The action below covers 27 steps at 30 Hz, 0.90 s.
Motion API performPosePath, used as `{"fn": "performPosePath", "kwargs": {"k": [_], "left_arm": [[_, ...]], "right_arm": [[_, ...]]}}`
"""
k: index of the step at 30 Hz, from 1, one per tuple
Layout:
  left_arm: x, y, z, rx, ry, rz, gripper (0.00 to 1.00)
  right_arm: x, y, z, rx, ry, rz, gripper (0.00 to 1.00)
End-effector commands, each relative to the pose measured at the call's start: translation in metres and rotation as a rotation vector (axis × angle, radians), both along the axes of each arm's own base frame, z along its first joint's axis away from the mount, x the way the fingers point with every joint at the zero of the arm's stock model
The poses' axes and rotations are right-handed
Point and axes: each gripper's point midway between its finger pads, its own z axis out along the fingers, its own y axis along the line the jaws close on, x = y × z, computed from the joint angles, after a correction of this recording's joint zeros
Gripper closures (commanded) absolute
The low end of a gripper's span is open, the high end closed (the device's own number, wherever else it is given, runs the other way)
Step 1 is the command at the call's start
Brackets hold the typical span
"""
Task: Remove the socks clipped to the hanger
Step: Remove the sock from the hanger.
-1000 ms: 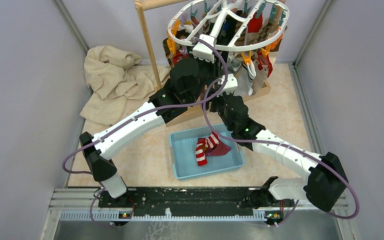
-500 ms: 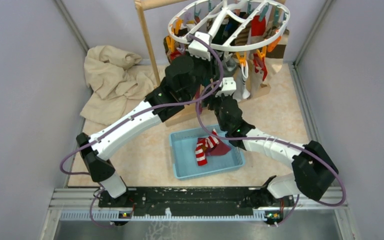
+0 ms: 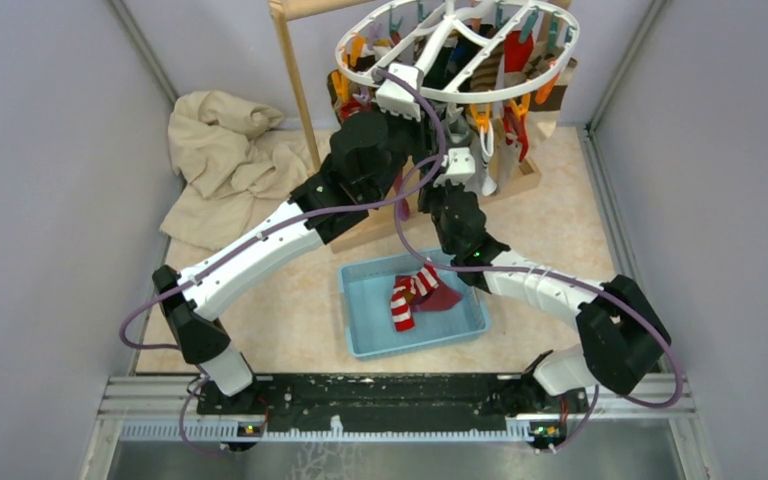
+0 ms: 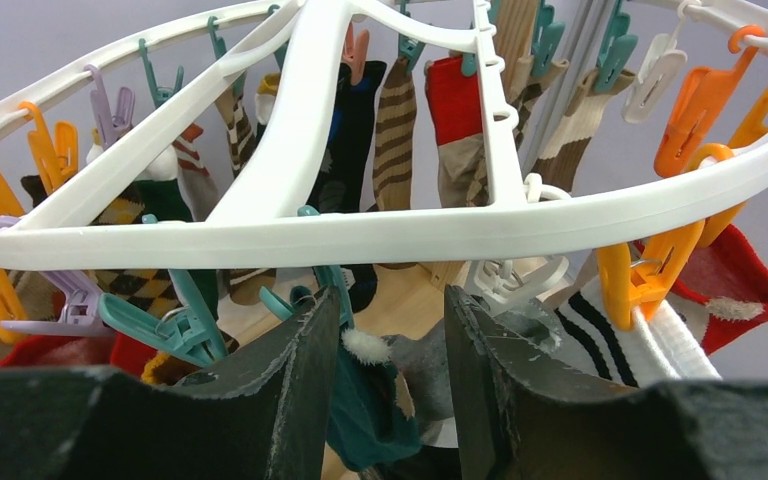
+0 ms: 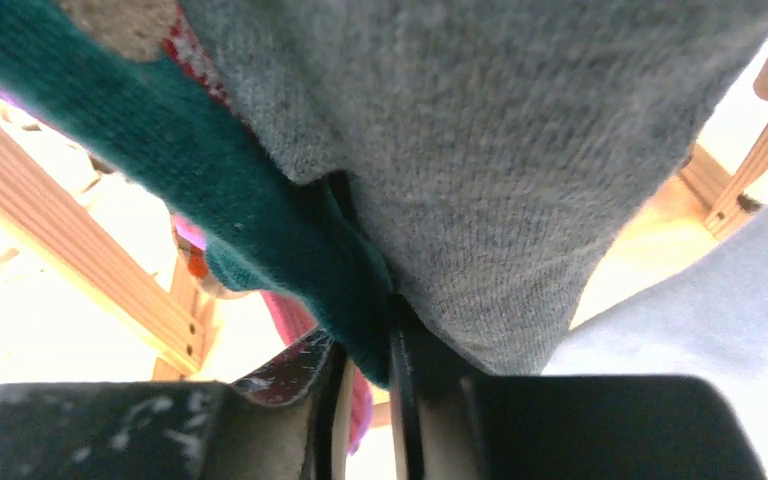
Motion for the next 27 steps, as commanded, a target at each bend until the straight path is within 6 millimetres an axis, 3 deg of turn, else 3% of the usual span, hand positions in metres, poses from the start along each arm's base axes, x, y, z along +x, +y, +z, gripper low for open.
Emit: {"fn": "performPosePath", "kwargs": {"k": [1, 4, 13, 20, 23, 27], "left_arm": [[-0.005, 0.011, 0.017, -0.03, -0.009, 0.0, 0.51], [-0.006, 0.013, 0.018, -0.031, -0.01, 0.001, 0.51], [-0.005, 0.025, 0.018, -0.035, -0.011, 0.02, 0.51], [-0.005, 0.033, 0.019, -0.045, -0.011, 0.025, 0.5], [-0.005, 0.032, 0.018, -0.045, -0.005, 0.016, 0.4], [-0.006, 0.032, 0.013, -0.044, 0.008, 0.003, 0.35]], "right_arm": [[-0.001, 0.009, 0.036, 0.064, -0.071, 0.07, 0.87], [-0.01, 0.012, 0.04, 0.071, -0.073, 0.127, 1.0], [-0.051, 0.025, 0.061, 0.112, -0.078, 0.342, 1.0], [-0.066, 0.022, 0.073, 0.128, -0.082, 0.382, 1.0], [-0.067, 0.02, 0.07, 0.12, -0.07, 0.38, 1.0], [-0.07, 0.019, 0.063, 0.122, -0.06, 0.38, 1.0]]}}
